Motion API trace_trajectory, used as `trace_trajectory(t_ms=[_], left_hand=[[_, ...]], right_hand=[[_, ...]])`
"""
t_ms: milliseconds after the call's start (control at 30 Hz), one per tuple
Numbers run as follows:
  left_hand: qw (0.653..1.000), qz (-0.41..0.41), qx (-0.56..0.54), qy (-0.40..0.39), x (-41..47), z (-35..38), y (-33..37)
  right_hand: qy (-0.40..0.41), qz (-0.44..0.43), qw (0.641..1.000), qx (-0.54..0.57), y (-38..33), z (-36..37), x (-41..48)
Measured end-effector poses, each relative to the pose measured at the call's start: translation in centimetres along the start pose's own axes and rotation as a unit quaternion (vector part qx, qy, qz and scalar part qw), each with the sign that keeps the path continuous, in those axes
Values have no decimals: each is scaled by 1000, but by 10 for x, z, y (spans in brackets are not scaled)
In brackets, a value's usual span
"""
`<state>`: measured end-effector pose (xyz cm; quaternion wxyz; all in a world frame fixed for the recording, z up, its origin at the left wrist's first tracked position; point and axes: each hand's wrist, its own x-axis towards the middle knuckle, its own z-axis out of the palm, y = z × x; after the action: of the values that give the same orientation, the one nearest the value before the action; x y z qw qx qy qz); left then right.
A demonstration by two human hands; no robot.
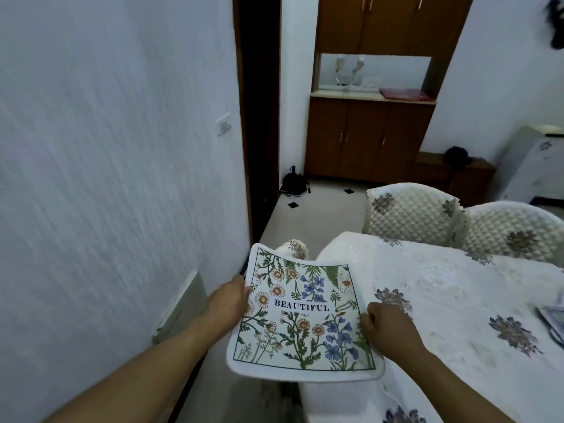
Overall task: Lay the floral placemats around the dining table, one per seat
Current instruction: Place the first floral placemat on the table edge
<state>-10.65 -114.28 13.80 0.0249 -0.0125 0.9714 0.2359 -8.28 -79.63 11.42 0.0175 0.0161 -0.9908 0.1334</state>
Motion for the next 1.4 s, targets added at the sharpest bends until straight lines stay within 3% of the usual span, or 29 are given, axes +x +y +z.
trace_trajectory(t_ms=[367,600,800,1000,1133,1400], left_hand=[[997,61,44,1,163,-29,-56],[978,193,30,-75,288,3,-26],[915,371,57,-146,359,37,57],[832,512,73,-203,344,92,151],[802,541,74,-243,331,124,187],[752,584,111,-285,356,173,213]], right_hand=[[4,47,998,33,-54,25,115],[48,198,978,39,-51,38,132],[108,398,911,24,-68,36,90],[165,553,815,45,-94,41,22],[184,606,771,59,-87,56,4],[192,653,727,85,-94,103,32]])
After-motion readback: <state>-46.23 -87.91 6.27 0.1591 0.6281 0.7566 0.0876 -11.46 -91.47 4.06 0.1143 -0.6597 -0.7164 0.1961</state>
